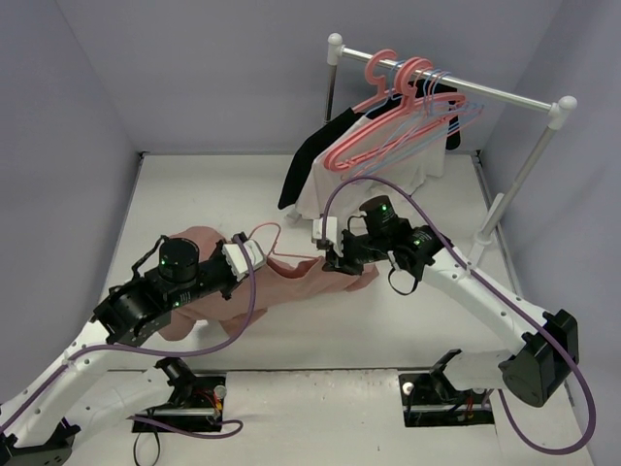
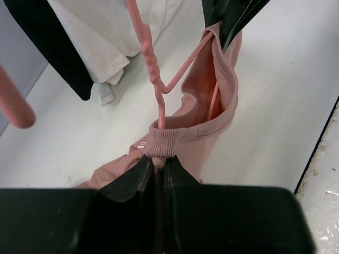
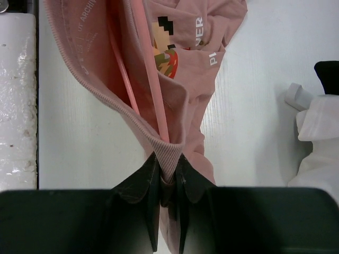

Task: Place the t-shirt on the hanger

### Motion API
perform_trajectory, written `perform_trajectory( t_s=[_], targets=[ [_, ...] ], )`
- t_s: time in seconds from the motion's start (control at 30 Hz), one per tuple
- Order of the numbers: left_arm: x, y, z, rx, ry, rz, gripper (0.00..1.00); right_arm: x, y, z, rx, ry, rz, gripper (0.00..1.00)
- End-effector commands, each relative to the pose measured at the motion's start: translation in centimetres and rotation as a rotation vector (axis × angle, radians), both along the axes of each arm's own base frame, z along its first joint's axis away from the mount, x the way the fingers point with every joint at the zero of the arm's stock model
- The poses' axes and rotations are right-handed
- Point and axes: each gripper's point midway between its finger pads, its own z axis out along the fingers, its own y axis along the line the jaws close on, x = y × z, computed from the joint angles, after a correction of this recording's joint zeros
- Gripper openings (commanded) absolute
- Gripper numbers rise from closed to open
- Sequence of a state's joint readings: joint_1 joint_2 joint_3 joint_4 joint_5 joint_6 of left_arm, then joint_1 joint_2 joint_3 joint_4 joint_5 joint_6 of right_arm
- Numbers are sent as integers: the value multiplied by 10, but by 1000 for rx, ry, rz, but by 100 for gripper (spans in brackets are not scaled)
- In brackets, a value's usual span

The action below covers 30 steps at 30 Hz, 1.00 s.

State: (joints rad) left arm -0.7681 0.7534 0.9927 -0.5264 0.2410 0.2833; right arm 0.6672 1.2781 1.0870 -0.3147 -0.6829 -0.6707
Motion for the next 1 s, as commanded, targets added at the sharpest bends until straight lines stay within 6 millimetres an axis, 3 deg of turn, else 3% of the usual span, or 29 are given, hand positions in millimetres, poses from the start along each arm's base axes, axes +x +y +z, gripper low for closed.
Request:
perform_trajectory(
  t_s=[0.0,0.27,0.47,0.53,0.63,0.8,0.87,0.9,0.97],
  targets=[
    [-3,-20,36,-94,-53,-81,0,8,19,44,146,-61,19,9],
    [-1,-33,33,-94,-29,-122,0,-1,21,65,195,-84,57,16],
    [-1,-37,34,-103,-20,-139,0,-2,24,65,200,-74,68,18],
    [-1,-39,34,-104,-19,-142,0,-3,26,63,196,-67,76,15],
    [-1,-38,35,-103,-24,-141,0,-4,27,58,190,-54,79,1],
    [3,-23,36,-87,-45,-65,2,6,21,64,182,-69,9,0],
    [13,-5,37,-80,-72,46,27,13,13,75,189,-107,-38,0],
    [15,1,39,-79,-83,77,29,15,12,81,198,-116,-48,0],
    [15,20,47,-99,-118,153,48,22,5,96,212,-155,-94,0]
  ],
)
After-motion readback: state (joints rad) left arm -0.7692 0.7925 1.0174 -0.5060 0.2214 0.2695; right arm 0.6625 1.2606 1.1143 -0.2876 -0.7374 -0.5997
